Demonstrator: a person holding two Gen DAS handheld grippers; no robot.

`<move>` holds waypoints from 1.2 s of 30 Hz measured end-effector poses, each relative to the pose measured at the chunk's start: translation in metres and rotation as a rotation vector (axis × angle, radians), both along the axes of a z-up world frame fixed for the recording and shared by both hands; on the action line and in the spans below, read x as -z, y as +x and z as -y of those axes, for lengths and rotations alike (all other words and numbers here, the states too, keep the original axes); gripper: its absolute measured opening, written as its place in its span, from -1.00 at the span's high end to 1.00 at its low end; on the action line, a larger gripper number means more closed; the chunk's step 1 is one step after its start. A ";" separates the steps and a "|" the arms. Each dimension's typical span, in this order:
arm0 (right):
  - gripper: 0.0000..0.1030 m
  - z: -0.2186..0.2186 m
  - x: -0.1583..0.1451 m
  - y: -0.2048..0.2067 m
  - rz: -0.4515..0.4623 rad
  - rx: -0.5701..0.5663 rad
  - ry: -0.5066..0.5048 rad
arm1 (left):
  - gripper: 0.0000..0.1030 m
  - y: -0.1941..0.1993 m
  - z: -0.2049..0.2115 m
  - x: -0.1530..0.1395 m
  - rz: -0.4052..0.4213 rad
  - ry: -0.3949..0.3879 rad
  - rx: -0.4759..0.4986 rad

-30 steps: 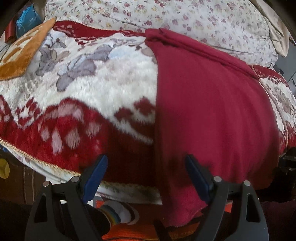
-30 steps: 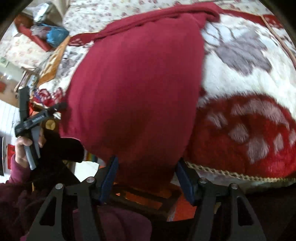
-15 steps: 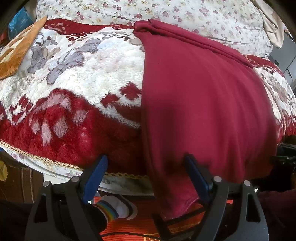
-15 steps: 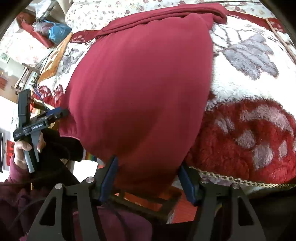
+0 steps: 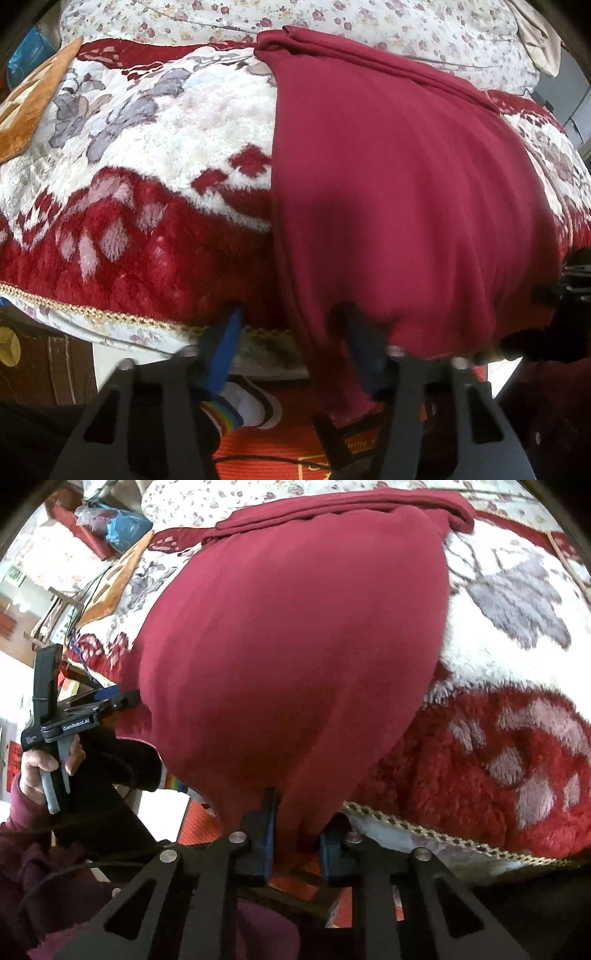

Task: Fold small clothes

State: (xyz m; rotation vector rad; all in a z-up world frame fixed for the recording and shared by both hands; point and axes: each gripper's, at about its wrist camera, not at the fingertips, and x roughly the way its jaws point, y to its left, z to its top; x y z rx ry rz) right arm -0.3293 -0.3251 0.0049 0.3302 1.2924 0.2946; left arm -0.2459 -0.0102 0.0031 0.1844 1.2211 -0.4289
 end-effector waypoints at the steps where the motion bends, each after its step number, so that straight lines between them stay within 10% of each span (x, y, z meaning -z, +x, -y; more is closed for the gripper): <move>1: 0.67 -0.001 -0.003 0.000 0.010 -0.005 0.004 | 0.39 0.000 -0.002 -0.001 -0.010 -0.010 0.000; 3: 0.69 -0.001 -0.010 0.002 0.032 -0.008 0.032 | 0.87 0.001 -0.007 -0.003 -0.053 -0.067 0.003; 15: 0.70 0.045 -0.078 0.021 0.234 0.096 0.247 | 0.89 0.045 -0.013 -0.086 0.008 -0.309 0.014; 23: 0.70 0.084 -0.116 0.089 0.397 0.229 0.191 | 0.89 0.131 0.027 -0.129 0.168 -0.350 -0.063; 36: 0.71 0.149 -0.065 0.238 0.313 0.408 0.110 | 0.89 0.274 0.090 -0.080 0.155 -0.307 -0.183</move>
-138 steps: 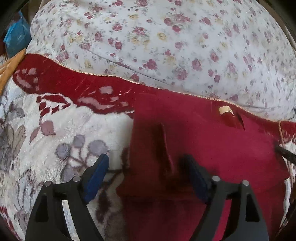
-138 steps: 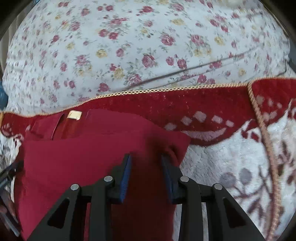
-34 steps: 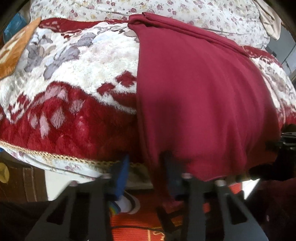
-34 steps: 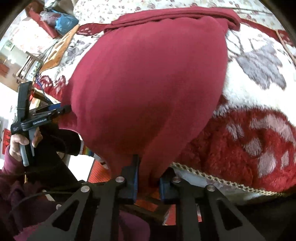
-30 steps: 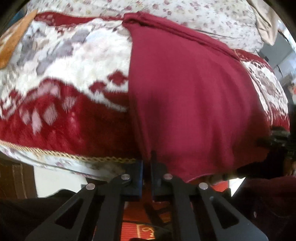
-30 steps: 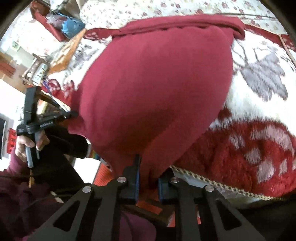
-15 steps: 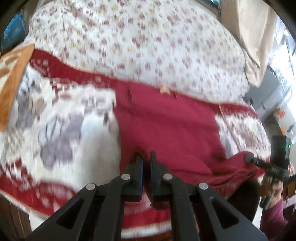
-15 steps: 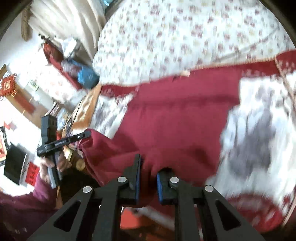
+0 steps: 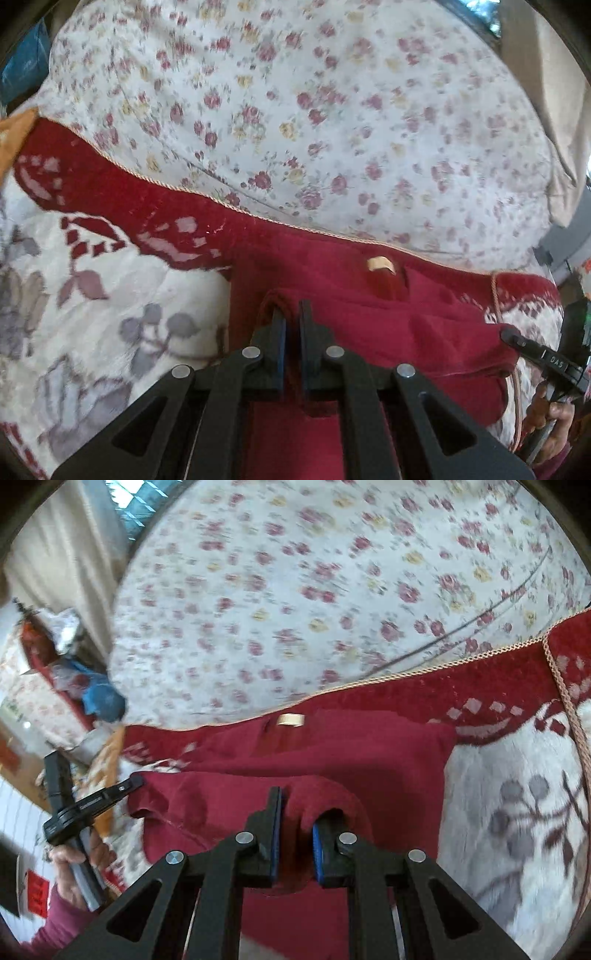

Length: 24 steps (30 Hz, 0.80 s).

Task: Fold small clothes
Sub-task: 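Grasp the folded sweatshirt edge with the left gripper while the right gripper grasps the hem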

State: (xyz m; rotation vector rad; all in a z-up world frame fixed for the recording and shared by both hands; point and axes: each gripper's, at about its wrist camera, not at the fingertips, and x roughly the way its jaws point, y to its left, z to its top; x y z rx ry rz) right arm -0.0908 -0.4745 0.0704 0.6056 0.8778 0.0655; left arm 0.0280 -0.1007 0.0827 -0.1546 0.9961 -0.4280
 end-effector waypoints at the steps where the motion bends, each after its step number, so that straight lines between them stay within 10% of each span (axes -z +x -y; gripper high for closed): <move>1: 0.71 0.003 0.006 0.005 -0.006 0.001 0.006 | 0.89 0.006 0.001 0.006 -0.010 -0.002 -0.008; 8: 0.49 0.030 0.016 0.012 -0.017 0.056 0.099 | 0.79 0.036 0.004 0.030 -0.072 -0.056 -0.021; 10: -0.27 0.031 -0.005 -0.007 0.035 0.107 -0.014 | 0.57 0.036 0.004 0.026 -0.065 -0.062 -0.013; 12: -0.29 0.027 -0.022 -0.023 0.060 0.110 -0.072 | -0.29 0.034 0.003 0.020 -0.032 -0.042 -0.031; 13: -0.26 0.021 -0.028 -0.029 0.073 0.072 -0.061 | -0.39 0.030 0.000 0.016 0.001 -0.034 -0.057; 19: -0.18 -0.053 -0.007 -0.019 -0.011 -0.202 -0.157 | -0.40 0.029 -0.008 0.007 0.021 -0.053 -0.081; 24: -0.05 -0.018 0.025 0.028 -0.120 0.031 -0.345 | -0.40 0.031 -0.004 0.022 -0.020 0.023 -0.067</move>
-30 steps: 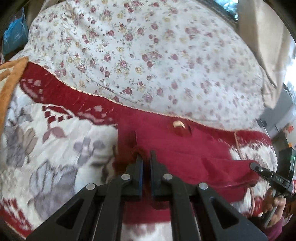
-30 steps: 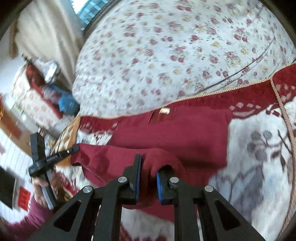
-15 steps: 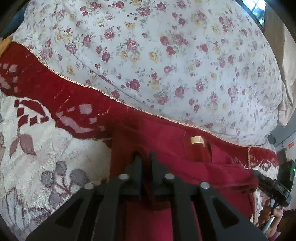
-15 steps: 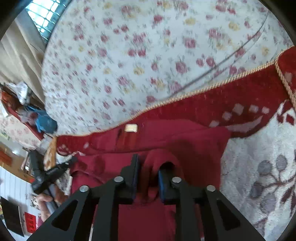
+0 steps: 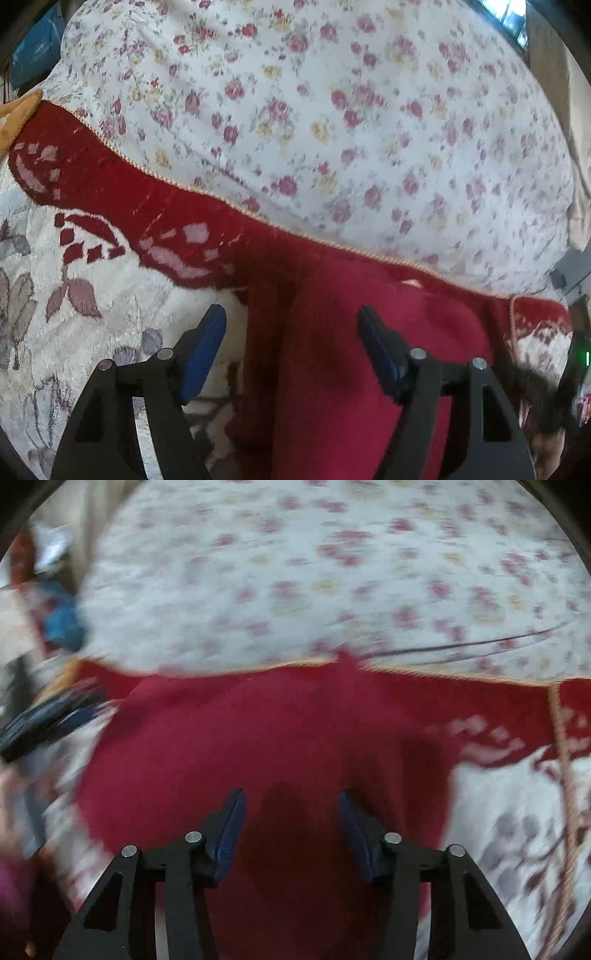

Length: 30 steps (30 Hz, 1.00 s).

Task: Fold small clothes
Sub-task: 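Grasp the folded sweatshirt edge with the left gripper while the right gripper grasps the hem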

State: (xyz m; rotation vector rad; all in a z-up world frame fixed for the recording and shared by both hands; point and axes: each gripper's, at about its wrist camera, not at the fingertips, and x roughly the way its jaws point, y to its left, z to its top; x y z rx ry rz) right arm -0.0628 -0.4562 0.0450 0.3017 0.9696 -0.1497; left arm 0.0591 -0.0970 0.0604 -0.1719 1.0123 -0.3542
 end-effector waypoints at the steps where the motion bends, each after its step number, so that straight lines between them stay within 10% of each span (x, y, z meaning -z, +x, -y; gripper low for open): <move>1: 0.00 0.024 0.006 0.001 0.008 0.093 0.046 | -0.40 0.000 -0.001 0.002 -0.007 0.014 -0.003; 5: 0.00 0.057 0.006 -0.012 -0.008 0.203 0.073 | -0.42 0.002 -0.005 0.008 -0.031 0.047 -0.002; 17: -0.17 -0.023 -0.012 -0.125 0.034 -0.027 0.186 | -0.61 -0.049 -0.021 -0.024 0.051 0.043 0.104; 19: 0.47 -0.036 0.001 -0.122 -0.009 -0.056 0.138 | -0.61 -0.057 -0.022 -0.022 0.043 0.055 0.117; 21: 0.66 -0.041 0.002 -0.123 -0.002 -0.067 0.084 | -0.61 -0.065 -0.026 -0.019 0.019 0.070 0.122; 25: 0.80 -0.038 -0.032 -0.140 0.051 -0.110 0.035 | -0.61 -0.088 -0.042 -0.025 0.013 0.071 0.133; 30: 0.87 -0.031 -0.003 -0.151 -0.075 -0.082 0.004 | -0.61 -0.103 -0.058 -0.018 -0.007 0.076 0.117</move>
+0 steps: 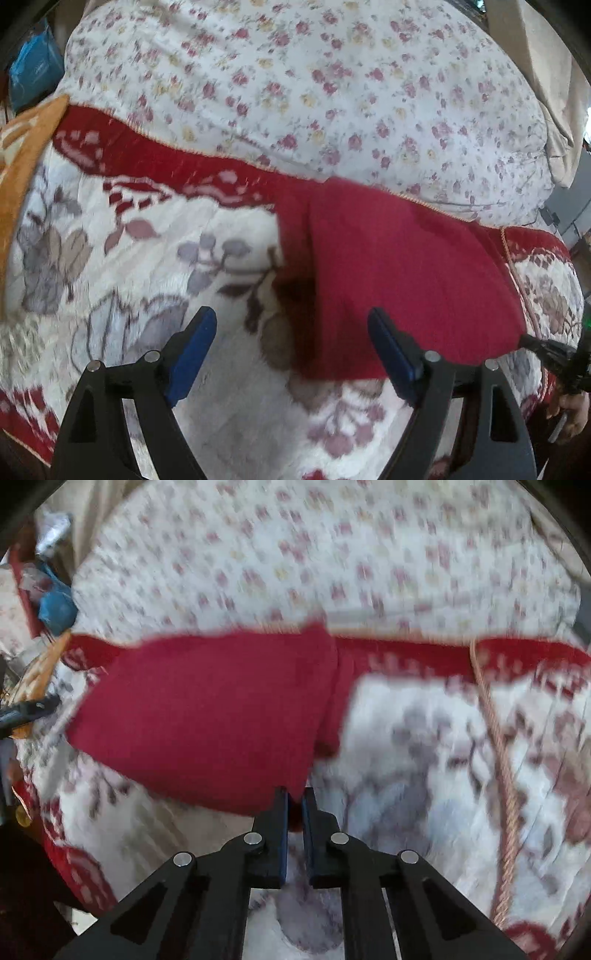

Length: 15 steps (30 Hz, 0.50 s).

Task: Fold small clothes

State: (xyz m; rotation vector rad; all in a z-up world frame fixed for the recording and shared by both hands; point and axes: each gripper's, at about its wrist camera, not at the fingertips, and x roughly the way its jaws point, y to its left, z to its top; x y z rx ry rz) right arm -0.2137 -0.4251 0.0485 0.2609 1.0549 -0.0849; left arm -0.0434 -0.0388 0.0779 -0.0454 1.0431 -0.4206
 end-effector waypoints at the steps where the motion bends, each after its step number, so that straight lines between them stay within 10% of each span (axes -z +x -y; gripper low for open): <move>1: 0.87 -0.001 -0.002 -0.002 0.004 -0.005 -0.006 | -0.61 -0.001 -0.001 0.002 -0.009 0.000 0.000; 5: 0.76 -0.001 -0.036 -0.009 0.045 0.046 -0.126 | -0.61 -0.005 0.001 0.005 -0.009 0.000 0.021; 7: 0.25 0.005 -0.049 -0.008 0.072 0.090 -0.120 | -0.61 -0.005 0.004 0.005 -0.004 -0.006 0.030; 9: 0.15 0.005 -0.055 0.004 0.105 0.087 -0.074 | -0.61 -0.004 0.009 0.007 -0.004 -0.002 0.041; 15: 0.06 0.003 -0.006 0.104 0.049 0.084 0.029 | -0.61 0.006 0.020 0.024 -0.006 0.119 0.018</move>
